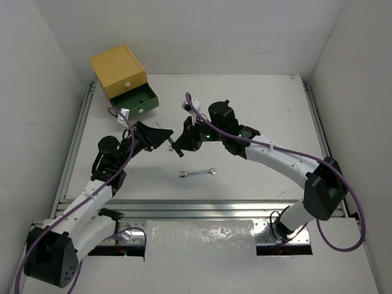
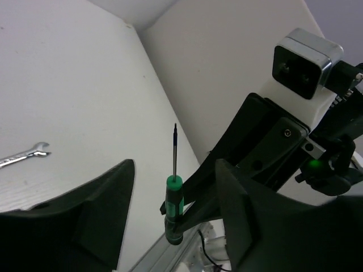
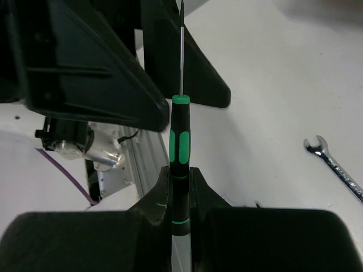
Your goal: Sort the tools into containers
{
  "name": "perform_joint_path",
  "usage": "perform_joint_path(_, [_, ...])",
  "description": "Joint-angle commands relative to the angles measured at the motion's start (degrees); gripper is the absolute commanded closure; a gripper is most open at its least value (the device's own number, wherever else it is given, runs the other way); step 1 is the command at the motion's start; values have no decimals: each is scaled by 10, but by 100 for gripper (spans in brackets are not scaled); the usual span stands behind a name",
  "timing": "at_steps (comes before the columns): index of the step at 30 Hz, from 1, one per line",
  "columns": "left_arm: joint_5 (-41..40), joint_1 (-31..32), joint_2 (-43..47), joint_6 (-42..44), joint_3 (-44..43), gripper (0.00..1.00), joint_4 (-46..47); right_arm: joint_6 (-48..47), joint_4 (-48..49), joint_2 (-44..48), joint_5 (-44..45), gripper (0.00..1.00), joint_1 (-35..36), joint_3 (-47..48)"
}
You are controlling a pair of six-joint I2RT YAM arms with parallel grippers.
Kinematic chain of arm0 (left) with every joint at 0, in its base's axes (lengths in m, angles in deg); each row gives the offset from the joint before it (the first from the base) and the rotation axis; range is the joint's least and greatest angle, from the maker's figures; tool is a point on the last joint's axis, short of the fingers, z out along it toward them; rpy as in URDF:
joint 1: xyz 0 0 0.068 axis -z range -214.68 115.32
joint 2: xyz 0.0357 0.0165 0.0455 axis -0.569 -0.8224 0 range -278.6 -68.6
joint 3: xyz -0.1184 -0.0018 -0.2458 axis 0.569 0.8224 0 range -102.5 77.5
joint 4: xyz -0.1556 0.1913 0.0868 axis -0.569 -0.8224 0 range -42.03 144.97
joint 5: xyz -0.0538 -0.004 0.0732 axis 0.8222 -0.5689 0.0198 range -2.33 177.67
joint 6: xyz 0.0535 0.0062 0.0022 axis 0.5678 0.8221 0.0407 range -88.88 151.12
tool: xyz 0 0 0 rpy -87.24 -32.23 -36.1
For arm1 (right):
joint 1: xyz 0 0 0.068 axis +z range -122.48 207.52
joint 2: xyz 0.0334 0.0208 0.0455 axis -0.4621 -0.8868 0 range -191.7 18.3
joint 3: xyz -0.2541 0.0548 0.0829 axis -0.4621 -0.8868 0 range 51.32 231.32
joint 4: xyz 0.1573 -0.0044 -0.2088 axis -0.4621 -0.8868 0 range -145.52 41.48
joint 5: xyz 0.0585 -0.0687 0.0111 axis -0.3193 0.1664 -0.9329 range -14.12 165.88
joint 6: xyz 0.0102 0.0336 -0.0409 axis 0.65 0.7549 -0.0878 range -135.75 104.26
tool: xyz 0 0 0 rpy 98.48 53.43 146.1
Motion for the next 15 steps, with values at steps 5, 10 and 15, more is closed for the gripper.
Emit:
perform_joint_path(5, [15, 54, -74, 7, -41, 99, 66, 34, 46, 26, -11, 100, 0, 15])
perform_joint_path(10, [-105, 38, -102, 60, -130, 100, -89, 55, 22, 58, 69, 1, -23, -21])
perform_joint_path(15, [-326, -46, -202, 75, -267, 100, -249, 90, -19, 152, 151, 1, -97, -107])
